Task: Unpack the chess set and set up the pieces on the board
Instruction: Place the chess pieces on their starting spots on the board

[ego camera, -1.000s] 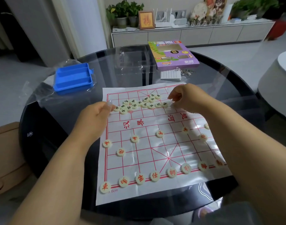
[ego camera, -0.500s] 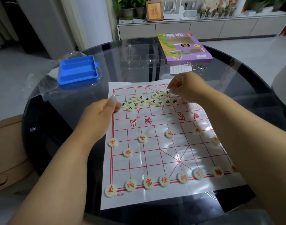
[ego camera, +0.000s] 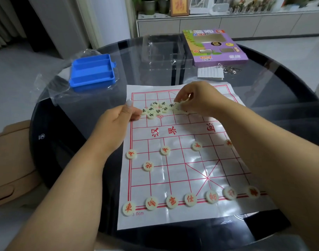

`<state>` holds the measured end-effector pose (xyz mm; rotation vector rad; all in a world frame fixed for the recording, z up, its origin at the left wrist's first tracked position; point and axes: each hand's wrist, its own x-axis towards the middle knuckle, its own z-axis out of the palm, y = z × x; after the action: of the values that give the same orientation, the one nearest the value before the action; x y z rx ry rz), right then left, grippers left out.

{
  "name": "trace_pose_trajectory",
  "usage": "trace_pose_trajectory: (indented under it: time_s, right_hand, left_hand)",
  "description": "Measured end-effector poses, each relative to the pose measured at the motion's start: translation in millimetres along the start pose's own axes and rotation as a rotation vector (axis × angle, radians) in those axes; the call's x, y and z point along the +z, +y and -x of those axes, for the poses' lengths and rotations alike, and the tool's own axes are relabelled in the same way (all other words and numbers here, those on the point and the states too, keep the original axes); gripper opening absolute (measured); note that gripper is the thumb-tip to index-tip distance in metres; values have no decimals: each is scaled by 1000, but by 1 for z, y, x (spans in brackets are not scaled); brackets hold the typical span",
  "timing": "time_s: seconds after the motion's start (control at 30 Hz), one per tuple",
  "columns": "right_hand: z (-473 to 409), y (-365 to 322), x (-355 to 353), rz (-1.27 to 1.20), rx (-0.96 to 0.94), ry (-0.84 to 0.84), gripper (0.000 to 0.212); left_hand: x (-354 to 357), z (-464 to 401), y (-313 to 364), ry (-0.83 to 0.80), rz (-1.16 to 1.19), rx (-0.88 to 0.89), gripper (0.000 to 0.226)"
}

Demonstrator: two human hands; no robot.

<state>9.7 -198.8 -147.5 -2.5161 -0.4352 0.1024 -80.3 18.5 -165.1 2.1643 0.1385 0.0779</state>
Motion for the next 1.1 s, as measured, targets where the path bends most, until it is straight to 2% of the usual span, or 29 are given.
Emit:
trace_pose_trajectory:
  time_s: [0.17,0.33,0.53,0.73,0.97,1.1]
  right_hand:
    - [-3,-9,9,62,-71,-38,22]
    - [-5,-9,7,-16,1,13,26]
    - [-8,-4,3,-86,113,102,22]
    - [-11,-15,4,-89,89,62,20]
    - [-11,-15,4,-196,141,102,15]
    - [-10,-20,7,-157,83,44,16]
  left_hand:
    - [0,-1,0,-4,12,2,51]
    - [-1,-1,-3,1,39,3,51]
    - [0,-3,-3,5,47,6,52]
    - [0,-5,-5,31,86,1,51]
    - [-1,-6,-7,75,144,1,54]
    - [0,-8,-8,74,148,2,54]
